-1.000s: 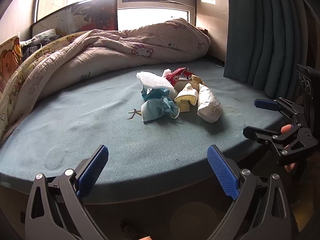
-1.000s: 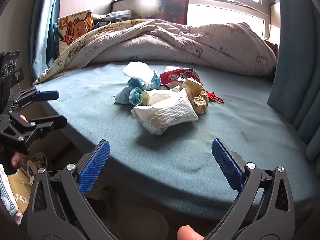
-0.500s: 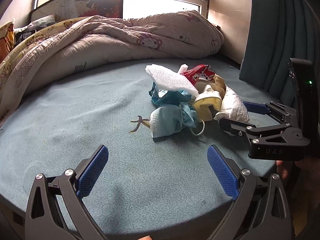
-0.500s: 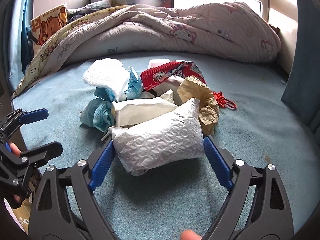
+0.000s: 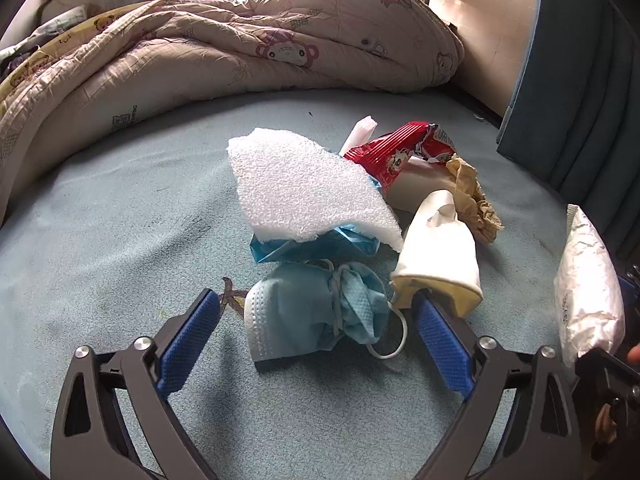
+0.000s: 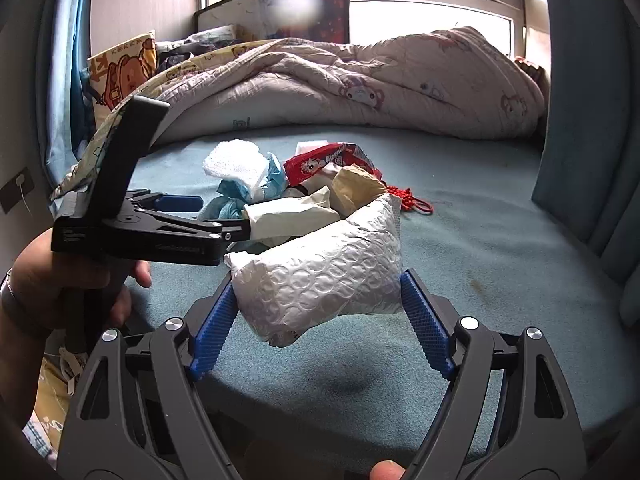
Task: Collect trash
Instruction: 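Grasp the white bubble-wrap packet with the right tool while the left tool grasps the blue mask, then carry mask and packet over the white bin and open both tools to drop them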
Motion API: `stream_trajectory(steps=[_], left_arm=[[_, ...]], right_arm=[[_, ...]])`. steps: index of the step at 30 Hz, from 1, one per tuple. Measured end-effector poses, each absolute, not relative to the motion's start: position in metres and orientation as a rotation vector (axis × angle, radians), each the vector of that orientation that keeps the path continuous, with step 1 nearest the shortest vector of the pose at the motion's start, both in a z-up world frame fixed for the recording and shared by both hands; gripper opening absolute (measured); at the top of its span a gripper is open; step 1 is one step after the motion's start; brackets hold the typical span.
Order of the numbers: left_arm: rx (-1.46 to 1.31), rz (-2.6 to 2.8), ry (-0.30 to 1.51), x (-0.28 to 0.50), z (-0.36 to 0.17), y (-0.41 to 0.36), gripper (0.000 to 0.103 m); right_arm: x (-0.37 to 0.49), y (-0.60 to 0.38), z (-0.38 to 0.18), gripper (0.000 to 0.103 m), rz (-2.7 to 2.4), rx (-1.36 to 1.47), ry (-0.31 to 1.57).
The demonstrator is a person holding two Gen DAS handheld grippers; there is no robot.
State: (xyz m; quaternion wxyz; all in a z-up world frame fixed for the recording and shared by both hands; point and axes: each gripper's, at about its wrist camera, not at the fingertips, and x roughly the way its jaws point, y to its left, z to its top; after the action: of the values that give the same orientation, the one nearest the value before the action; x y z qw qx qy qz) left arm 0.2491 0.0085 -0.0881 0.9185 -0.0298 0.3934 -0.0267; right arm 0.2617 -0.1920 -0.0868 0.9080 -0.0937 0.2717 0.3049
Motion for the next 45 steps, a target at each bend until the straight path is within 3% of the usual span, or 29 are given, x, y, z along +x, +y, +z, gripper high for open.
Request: stream_trajectory(steps=[6, 9, 20, 26, 34, 39, 45], left_arm=[[-0.048, -0.029, 0.790, 0.236, -0.091, 0.005, 0.045], [-0.047, -0.030, 0.780, 0.222, -0.088, 0.007, 0.039], [-0.024, -0.098, 0.676, 0.132, -0.045, -0.002, 0.035], [0.008, -0.160, 0.679, 0.065, -0.058, -0.021, 0.036], [0.027, -0.238, 0.842, -0.005, -0.157, -0.044, 0.036], [-0.010, -0.282, 1.005, 0.000, -0.257, -0.061, 0.036], [-0.042, -0.304, 1.129, 0.024, -0.353, -0.080, 0.037]], right_arm=[[0.256, -0.207, -0.089, 0.076, 0.629, -0.179, 0.564], [0.254, -0.216, -0.090, 0.076, 0.634, -0.143, 0.578], [0.200, -0.228, -0.064, 0.076, 0.663, -0.139, 0.499], [0.143, -0.236, -0.080, 0.076, 0.727, -0.174, 0.479], [0.078, -0.249, -0.189, 0.076, 0.806, -0.246, 0.624], [0.076, -0.255, -0.267, 0.076, 0.773, -0.291, 0.726], [0.095, -0.250, -0.318, 0.076, 0.772, -0.347, 0.820]])
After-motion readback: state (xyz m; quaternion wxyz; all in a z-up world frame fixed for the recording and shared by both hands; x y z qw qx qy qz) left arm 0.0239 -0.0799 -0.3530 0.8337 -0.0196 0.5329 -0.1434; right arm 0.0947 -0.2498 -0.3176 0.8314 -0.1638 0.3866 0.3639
